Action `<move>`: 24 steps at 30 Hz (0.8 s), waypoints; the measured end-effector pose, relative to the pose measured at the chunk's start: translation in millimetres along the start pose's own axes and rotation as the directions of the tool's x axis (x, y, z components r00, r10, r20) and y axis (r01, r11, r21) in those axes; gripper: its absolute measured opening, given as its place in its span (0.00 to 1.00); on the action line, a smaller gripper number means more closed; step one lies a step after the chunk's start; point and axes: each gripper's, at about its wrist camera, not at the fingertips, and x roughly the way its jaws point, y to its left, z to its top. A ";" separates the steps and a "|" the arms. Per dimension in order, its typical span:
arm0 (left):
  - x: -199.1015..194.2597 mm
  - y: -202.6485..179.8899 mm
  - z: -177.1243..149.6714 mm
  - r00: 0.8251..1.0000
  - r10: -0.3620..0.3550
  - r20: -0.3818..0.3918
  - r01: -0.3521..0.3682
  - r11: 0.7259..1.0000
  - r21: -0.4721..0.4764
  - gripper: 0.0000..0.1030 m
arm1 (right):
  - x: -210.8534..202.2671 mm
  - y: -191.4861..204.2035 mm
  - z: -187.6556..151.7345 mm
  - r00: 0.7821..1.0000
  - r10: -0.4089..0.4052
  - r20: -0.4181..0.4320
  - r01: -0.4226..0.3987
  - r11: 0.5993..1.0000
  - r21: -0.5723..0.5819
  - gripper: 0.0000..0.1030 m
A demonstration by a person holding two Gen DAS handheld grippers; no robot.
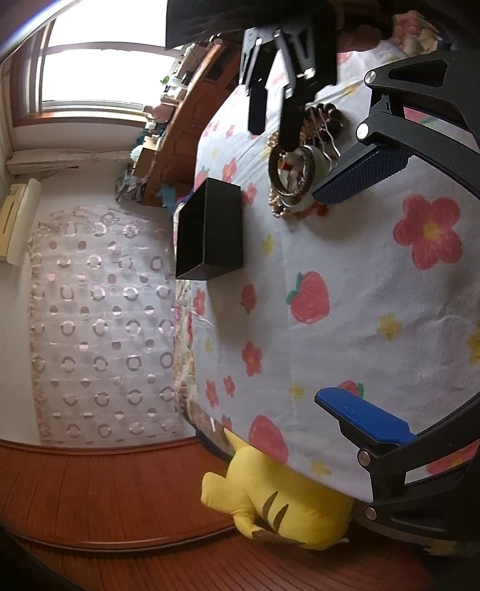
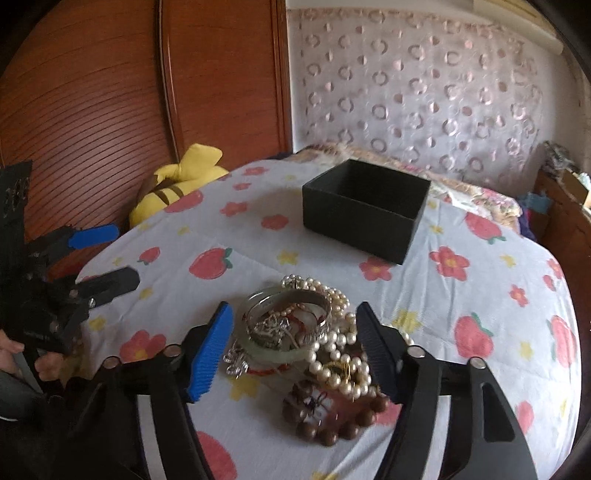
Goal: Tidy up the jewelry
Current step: 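Reach the right gripper toward the jewelry pile and grasp the silver bangle, then grasp the jade bangle with the left gripper while the right gripper holds the silver bangle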
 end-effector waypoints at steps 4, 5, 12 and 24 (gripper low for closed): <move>8.9 0.2 -1.9 0.999 -0.025 -0.027 0.025 1.000 0.000 0.94 | 16.4 -10.0 6.4 0.999 0.006 -0.054 -0.005 1.000 0.011 0.42; 11.6 0.0 -2.1 0.999 -0.028 -0.034 0.028 1.000 0.001 0.94 | 20.8 -11.7 6.7 0.997 0.005 -0.073 -0.005 1.000 0.010 0.36; 25.1 -4.2 -5.5 0.996 -0.049 -0.080 0.050 0.999 0.010 0.94 | 30.2 -18.1 9.4 0.991 -0.007 -0.134 0.007 1.000 -0.002 0.12; 42.1 -21.6 6.8 0.988 -0.096 -0.120 0.100 0.995 0.027 0.94 | -13.6 -41.2 10.2 0.999 -0.033 0.013 0.032 0.998 0.055 0.05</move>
